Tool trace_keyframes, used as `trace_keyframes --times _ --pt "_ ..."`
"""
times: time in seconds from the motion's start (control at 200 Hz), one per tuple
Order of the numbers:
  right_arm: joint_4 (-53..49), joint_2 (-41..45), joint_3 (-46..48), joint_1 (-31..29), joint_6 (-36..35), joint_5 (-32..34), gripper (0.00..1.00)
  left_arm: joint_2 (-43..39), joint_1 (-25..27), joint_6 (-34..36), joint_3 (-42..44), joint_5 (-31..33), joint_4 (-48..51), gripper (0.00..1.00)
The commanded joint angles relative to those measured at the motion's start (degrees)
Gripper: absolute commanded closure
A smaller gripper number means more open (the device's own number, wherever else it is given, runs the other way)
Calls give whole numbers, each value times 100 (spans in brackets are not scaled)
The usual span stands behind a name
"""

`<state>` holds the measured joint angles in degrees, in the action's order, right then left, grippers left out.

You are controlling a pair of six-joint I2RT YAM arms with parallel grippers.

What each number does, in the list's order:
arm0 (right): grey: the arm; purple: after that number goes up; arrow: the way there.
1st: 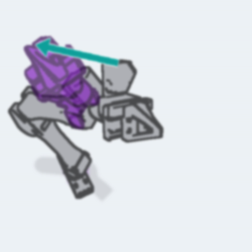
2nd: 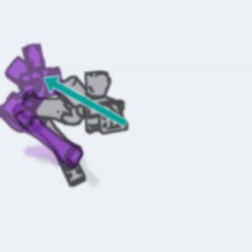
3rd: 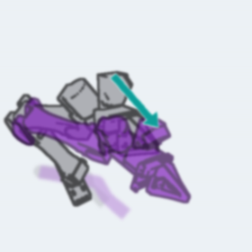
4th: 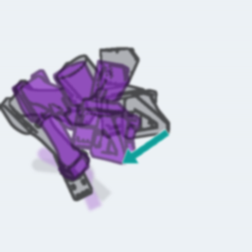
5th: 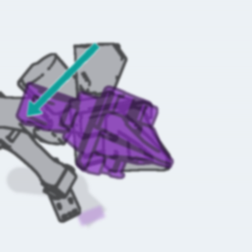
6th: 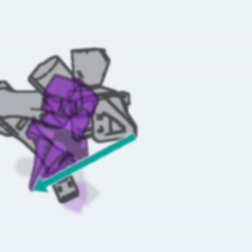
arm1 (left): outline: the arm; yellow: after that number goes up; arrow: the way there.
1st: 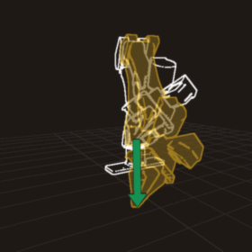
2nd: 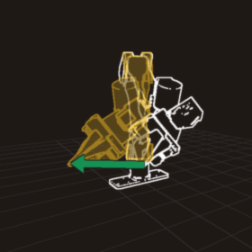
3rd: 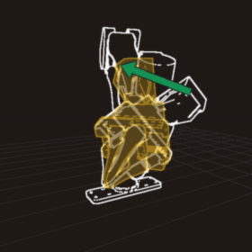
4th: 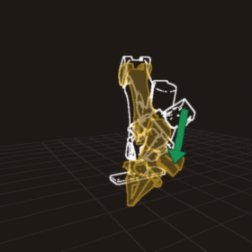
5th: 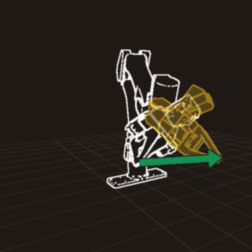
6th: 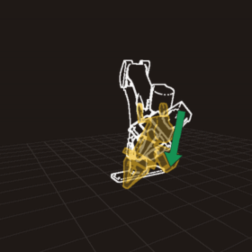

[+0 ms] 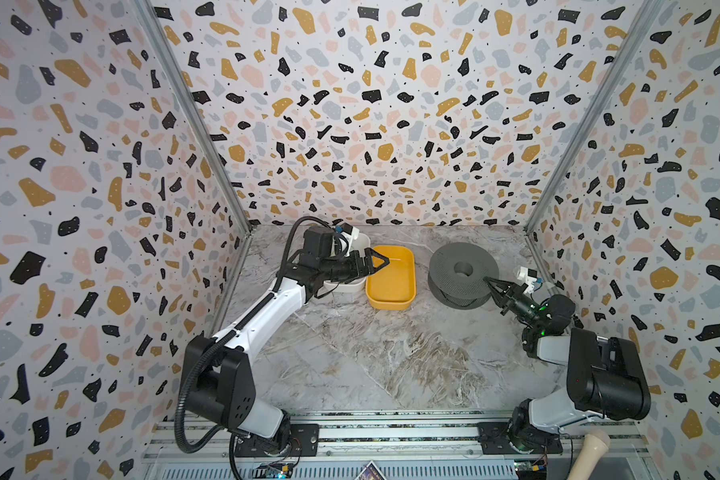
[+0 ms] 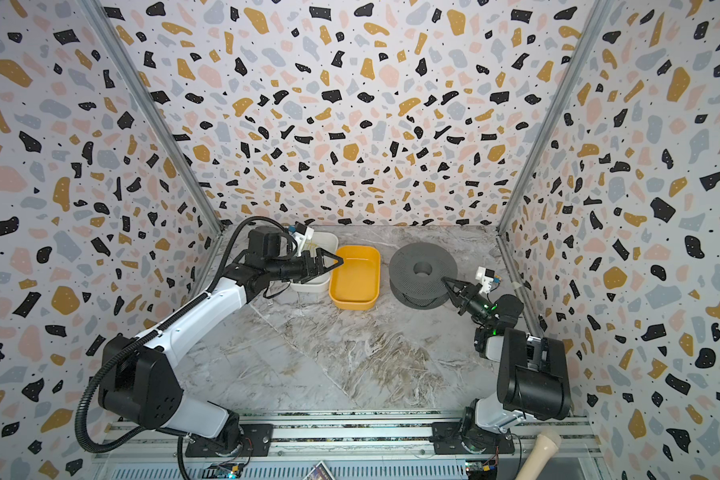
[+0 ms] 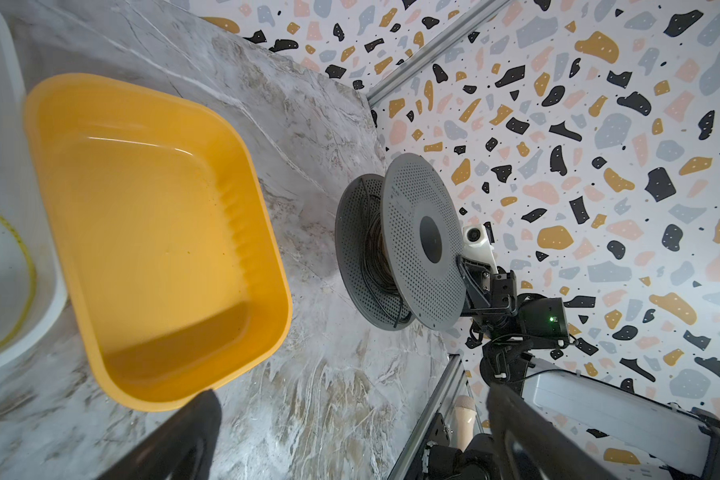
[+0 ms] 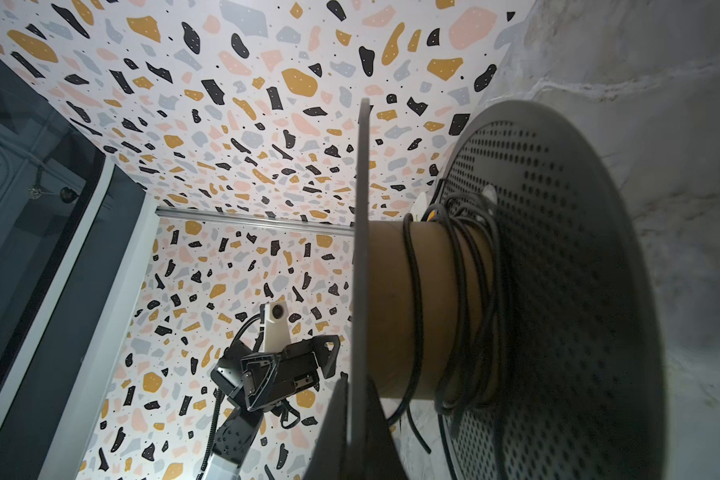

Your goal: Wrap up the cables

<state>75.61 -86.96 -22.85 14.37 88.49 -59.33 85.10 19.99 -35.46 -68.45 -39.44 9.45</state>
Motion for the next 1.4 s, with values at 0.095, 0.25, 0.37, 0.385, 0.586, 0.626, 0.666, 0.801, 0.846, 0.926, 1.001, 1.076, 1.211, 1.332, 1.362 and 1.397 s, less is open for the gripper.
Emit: trace_keyframes --times 0.095,0.25,0.37,0.385,0.586,0.626,0.666,0.801,0.846,0.926,1.001,1.076,1.211,1.332,1.362,1.397 --pt "-276 -145 -107 2 -1018 0 100 -248 -4 9 458 15 -233 0" --pt "3 -653 -60 -13 -1146 27 100 -209 1 -23 441 -41 -249 0" --pt "754 -1158 -33 -22 -1053 8 100 -230 0 -40 420 -37 -316 0" --pt "794 -1225 -29 -22 -1046 9 100 -231 2 -40 413 -37 -316 0" --pt "1573 -1937 2 -138 -823 40 100 -212 5 82 371 -57 -176 0" --pt "1524 -2015 5 -183 -879 53 100 -205 2 75 369 -31 -193 0" --pt "1501 -2090 29 -206 -912 113 100 -189 -3 54 364 -36 -221 0" --pt "1258 -2194 79 -215 -1071 200 94 -135 3 57 341 57 -225 0" --pt "915 -2162 41 -215 -1255 194 90 -79 -3 57 325 95 -226 0" --pt "219 -2021 -9 -198 -1667 231 71 53 1 48 191 220 -170 0" --pt "-613 -1776 -43 -180 -2115 361 53 137 5 43 73 470 -187 0" --pt "-1425 -1481 -114 -171 -2626 509 39 172 -17 200 -54 881 -144 0" --pt "-3046 -815 -265 -116 -3538 935 30 270 -131 586 -309 1815 32 0" --pt "-4488 -24 -429 -40 -4382 1674 23 202 -410 731 -96 2409 -373 0" --pt "-4812 170 -468 -40 -4592 1876 19 156 -473 797 26 2559 -530 0" --pt "-5102 390 -506 -40 -4806 2068 15 130 -541 902 146 2824 -607 0"
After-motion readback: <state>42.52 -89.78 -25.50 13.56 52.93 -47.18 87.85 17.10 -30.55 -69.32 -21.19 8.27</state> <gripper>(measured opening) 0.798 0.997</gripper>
